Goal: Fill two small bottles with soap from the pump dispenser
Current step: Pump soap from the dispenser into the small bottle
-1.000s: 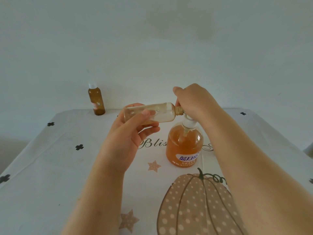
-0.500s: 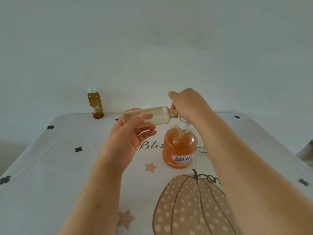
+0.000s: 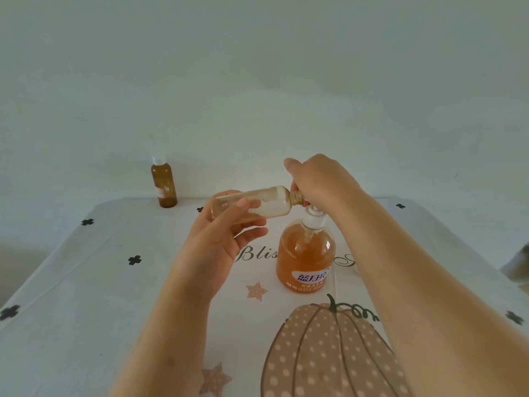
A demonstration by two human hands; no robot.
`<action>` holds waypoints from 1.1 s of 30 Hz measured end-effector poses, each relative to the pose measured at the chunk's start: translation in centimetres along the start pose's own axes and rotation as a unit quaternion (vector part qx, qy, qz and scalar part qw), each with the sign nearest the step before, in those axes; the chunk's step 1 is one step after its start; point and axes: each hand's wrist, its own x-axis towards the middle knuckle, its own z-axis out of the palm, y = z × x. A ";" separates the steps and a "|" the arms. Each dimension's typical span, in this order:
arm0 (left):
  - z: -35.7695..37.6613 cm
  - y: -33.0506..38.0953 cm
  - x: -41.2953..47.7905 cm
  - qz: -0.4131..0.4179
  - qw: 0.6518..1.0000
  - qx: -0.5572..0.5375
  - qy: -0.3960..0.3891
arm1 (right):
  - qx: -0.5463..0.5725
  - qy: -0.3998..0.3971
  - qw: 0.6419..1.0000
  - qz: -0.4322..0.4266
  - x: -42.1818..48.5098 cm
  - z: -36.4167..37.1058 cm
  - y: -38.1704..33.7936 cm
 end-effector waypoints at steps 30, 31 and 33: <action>0.0 0.0 0.2 0.002 1.000 -0.006 -0.002 | 0.023 0.033 0.999 -0.007 -0.4 -0.2 0.1; 0.0 0.0 0.1 0.004 1.000 -0.005 -0.004 | 0.019 0.039 0.999 -0.012 -0.4 -0.3 0.0; 0.0 0.1 0.1 0.006 1.000 -0.002 -0.005 | 0.021 0.045 0.999 -0.017 -0.4 -0.4 0.0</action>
